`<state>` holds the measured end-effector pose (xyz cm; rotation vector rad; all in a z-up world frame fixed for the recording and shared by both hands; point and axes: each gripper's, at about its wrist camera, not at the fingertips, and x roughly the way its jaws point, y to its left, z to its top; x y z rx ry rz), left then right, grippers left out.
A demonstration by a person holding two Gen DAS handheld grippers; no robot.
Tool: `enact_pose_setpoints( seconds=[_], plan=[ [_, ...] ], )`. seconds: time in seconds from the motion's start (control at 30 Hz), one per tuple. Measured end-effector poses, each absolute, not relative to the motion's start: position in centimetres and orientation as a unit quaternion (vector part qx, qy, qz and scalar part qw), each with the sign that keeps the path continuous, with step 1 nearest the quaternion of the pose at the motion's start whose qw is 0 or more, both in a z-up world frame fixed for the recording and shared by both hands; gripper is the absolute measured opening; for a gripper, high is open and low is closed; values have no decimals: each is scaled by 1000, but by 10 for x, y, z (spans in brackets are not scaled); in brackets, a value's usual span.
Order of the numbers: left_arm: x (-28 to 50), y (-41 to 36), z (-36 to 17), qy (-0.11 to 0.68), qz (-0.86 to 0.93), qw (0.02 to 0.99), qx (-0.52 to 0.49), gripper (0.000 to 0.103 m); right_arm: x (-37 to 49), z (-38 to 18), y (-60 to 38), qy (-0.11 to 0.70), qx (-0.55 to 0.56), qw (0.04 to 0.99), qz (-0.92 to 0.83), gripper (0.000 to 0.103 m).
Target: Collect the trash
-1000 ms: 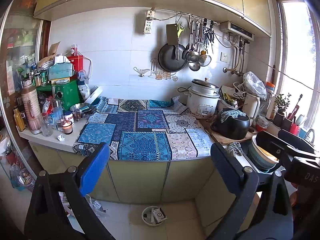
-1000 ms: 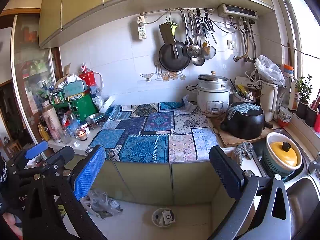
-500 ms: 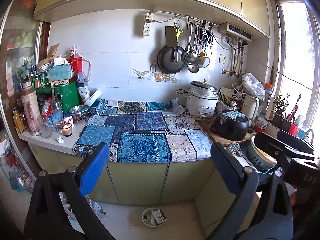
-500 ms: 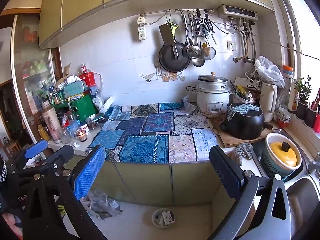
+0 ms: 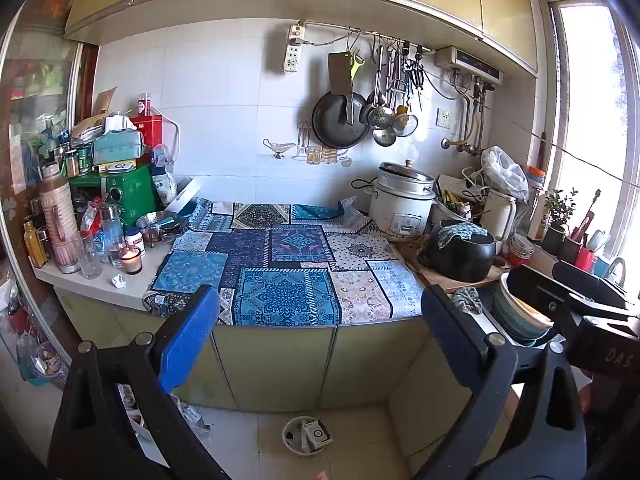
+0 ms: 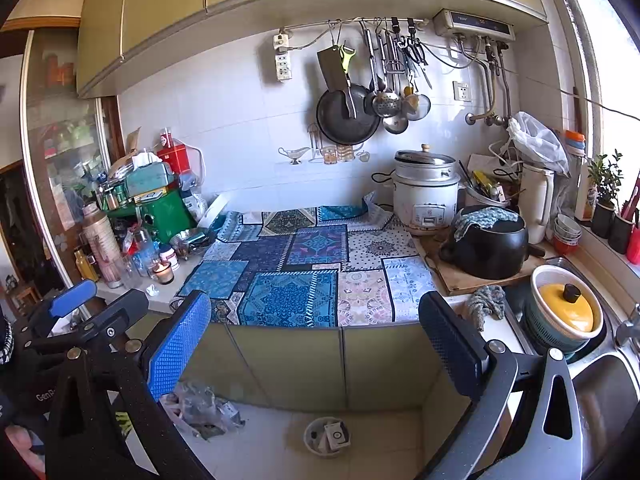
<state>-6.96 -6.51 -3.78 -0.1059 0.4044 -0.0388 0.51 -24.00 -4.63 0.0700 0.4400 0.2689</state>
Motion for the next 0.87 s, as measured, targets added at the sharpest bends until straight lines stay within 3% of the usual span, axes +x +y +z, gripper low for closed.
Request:
enact_pose_setpoints(
  seconds=[0.87],
  plan=[
    [-54, -59, -45, 208, -19, 976, -56, 101, 15, -45, -230, 223, 37, 967, 121, 103]
  ],
)
